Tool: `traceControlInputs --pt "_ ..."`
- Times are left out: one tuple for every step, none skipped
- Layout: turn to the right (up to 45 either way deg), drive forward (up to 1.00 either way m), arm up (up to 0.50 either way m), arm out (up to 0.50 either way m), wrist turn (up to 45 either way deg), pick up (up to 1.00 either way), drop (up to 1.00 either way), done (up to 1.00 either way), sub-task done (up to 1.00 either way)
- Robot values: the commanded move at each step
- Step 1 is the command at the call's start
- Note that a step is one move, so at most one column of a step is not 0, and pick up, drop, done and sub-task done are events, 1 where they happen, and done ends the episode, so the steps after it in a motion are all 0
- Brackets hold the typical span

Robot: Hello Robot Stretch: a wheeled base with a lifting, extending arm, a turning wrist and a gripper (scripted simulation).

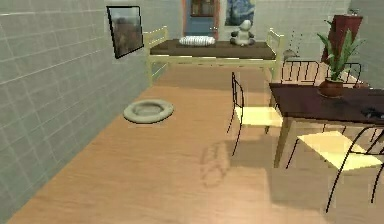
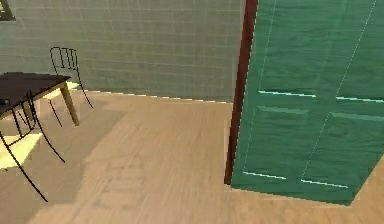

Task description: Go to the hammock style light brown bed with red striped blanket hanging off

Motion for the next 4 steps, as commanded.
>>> traceControlInputs --pt "-3.0 0.00 0.00 0.00 0.0 0.00 0.00 0.00 0.00" --pt "0.0 1.00 0.00 0.00 0.0 0.00 0.00 0.00 0.00" --pt "-3.0 0.00 0.00 0.00 0.0 0.00 0.00 0.00 0.00" --pt "0.0 0.80 0.00 0.00 0.0 0.00 0.00 0.00 0.00"
